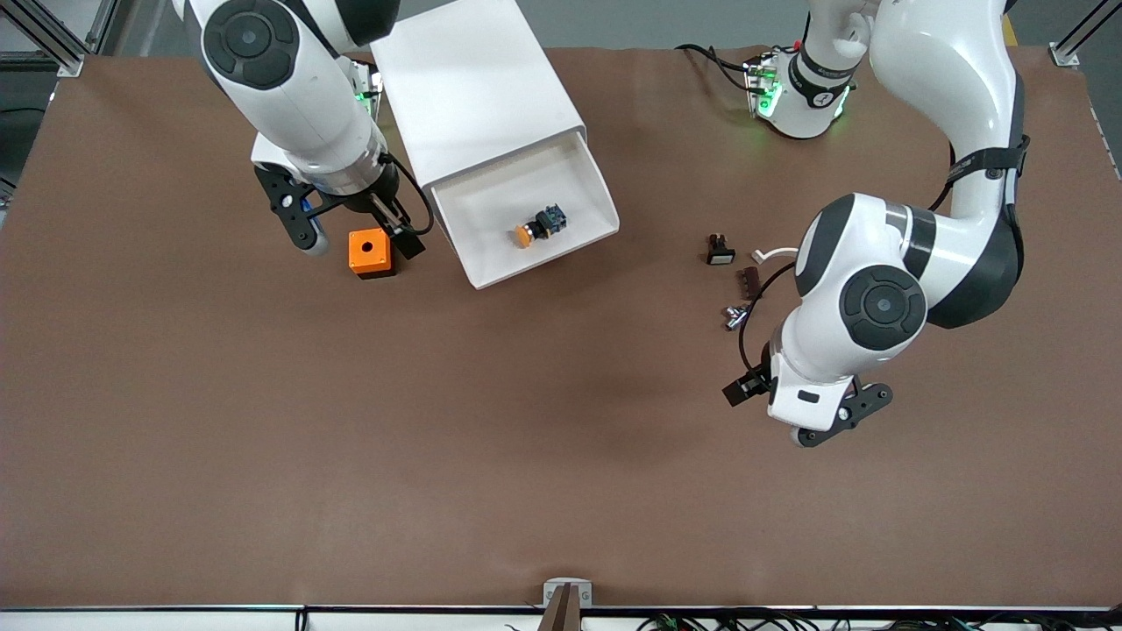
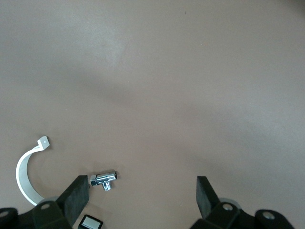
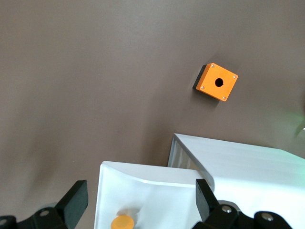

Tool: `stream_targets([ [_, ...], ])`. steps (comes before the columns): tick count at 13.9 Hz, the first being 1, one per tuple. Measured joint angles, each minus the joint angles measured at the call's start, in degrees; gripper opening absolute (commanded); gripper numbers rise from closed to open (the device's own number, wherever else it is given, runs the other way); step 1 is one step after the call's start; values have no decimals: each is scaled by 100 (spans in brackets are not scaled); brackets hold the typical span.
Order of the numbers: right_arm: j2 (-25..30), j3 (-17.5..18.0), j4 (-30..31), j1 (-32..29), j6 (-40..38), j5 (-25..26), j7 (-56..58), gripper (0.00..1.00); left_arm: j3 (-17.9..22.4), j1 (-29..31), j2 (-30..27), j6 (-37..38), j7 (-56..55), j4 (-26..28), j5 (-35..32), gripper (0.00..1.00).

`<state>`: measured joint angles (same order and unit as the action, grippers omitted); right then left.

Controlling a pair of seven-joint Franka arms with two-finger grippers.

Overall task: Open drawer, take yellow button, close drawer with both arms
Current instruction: 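Lower the right gripper and grasp the yellow push button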

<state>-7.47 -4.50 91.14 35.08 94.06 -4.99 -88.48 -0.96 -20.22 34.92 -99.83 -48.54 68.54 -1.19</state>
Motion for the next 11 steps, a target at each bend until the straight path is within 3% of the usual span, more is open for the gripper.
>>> stream_targets([
  [11, -899, 0, 11, 1359, 879, -12, -1874, 100, 0, 10, 0, 0, 0, 2, 0, 99],
])
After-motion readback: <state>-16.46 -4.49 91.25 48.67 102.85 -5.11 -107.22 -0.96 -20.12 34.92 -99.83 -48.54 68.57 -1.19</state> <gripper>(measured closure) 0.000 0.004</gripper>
